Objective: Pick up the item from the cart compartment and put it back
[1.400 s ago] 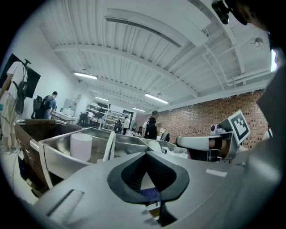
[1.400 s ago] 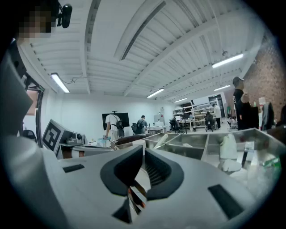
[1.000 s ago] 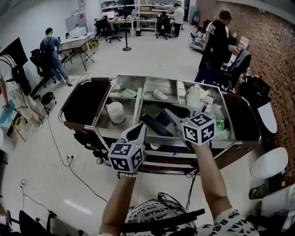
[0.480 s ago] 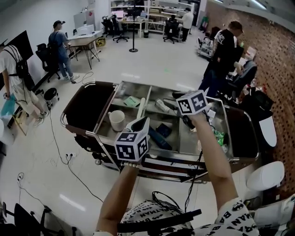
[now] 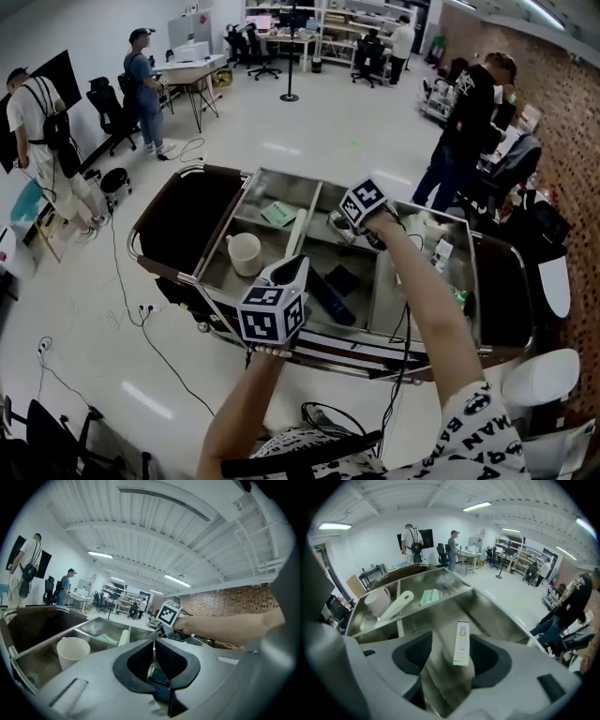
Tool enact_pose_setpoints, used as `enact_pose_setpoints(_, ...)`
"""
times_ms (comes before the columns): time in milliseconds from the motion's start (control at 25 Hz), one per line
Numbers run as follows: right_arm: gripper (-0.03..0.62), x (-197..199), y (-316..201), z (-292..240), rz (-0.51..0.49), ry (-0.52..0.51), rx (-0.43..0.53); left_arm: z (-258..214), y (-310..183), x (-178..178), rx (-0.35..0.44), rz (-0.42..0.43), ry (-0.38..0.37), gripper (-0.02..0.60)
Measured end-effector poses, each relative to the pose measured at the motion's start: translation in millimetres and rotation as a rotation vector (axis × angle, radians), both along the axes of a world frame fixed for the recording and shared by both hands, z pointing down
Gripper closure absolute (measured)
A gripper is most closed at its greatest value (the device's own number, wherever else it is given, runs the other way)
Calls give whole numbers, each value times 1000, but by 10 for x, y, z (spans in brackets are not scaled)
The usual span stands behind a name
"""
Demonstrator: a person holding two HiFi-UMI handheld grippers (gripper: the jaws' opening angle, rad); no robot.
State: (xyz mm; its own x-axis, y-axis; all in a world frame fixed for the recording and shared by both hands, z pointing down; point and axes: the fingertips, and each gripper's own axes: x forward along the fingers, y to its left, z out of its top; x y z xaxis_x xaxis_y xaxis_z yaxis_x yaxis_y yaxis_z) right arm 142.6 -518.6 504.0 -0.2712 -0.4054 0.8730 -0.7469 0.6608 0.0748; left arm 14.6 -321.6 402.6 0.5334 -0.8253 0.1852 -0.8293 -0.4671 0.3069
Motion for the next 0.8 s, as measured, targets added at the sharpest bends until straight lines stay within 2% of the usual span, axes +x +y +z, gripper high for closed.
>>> enact_pose_setpoints(320,330,146,-244,462,19,181,-128,107,125,-49,-13,-13,45,566)
enact_pose_setpoints(520,330,146,-249,629,27,218,-187,166,217,-134,-22,-18,55,566)
enact_pose_setpoints(800,340,182,-264,783,34,254,-215,235,286,-261,-34,-37,70,566)
